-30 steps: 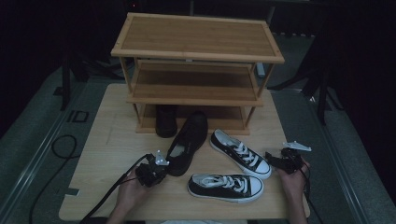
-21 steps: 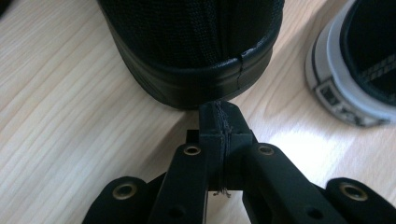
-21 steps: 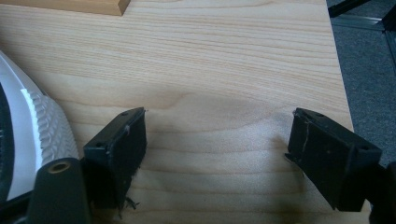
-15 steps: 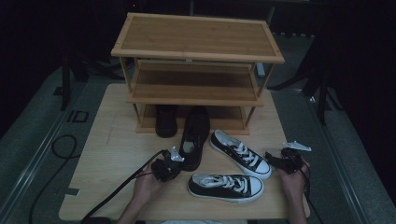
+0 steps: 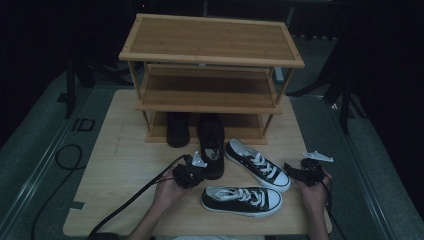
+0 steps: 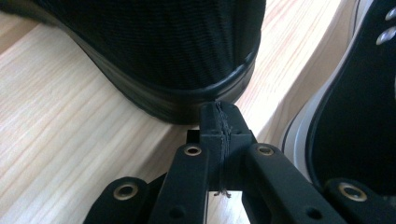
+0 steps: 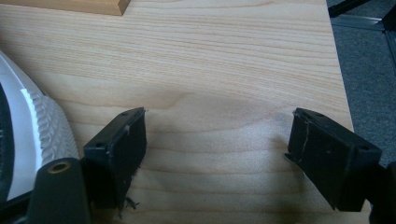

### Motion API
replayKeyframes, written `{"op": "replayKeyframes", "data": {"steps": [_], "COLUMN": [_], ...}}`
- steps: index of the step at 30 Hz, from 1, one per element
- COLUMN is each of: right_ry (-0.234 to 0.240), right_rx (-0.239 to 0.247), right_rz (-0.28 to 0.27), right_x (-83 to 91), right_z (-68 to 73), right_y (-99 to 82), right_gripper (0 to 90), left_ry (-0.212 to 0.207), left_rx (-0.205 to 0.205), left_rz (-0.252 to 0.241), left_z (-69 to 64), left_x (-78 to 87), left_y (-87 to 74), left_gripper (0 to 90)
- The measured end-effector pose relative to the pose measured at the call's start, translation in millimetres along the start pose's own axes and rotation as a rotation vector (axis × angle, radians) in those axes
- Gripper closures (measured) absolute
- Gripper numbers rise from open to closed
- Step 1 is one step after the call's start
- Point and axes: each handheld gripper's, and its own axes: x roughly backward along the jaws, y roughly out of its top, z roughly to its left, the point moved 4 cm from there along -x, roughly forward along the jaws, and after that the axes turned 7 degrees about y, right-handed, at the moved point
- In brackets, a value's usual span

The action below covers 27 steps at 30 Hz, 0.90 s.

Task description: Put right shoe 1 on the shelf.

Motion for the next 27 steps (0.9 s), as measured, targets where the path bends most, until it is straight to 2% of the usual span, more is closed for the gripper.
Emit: {"op": "replayKeyframes", "data": {"steps": [3, 8, 11, 17, 21, 24, 27], "right_ry": [0.0, 0.001, 0.001, 0.001, 0.001, 0.001, 0.002], "right_rx": [0.0, 0.0, 0.001, 0.001, 0.001, 0.001, 0.001], "right_rz": [0.0, -0.001, -0.001, -0.001, 0.0, -0.001, -0.001], "right_x": [0.0, -0.1, -0.1, -0.2, -0.2, -0.2, -0.2], "right_z": [0.0, 0.1, 0.1, 0.1, 0.2, 0.1, 0.2], "right_y": [0.0, 0.0, 0.0, 0.1, 0.0, 0.1, 0.1], "right_gripper": [19.1, 19.1, 19.1, 19.1, 19.1, 19.1, 19.1], "left_ry": [-0.007, -0.004, -0.003, -0.046, -0.05, -0.055, -0.055], "left_rx": [0.013, 0.012, 0.004, -0.04, -0.083, -0.088, -0.132], "left_rz": [-0.015, -0.019, -0.022, -0.047, -0.054, -0.054, -0.038], "left_z": [1.9, 4.4, 1.5, -9.2, -14.9, -17.3, -21.0], "left_x": [0.2, 0.5, 1.2, 9.2, 10.8, 8.9, 6.6], "left_y": [6.9, 14.8, 15.8, 19.7, 26.9, 30.2, 32.6], "left_gripper": [89.8, 89.8, 89.8, 89.9, 89.9, 90.0, 90.0]}}
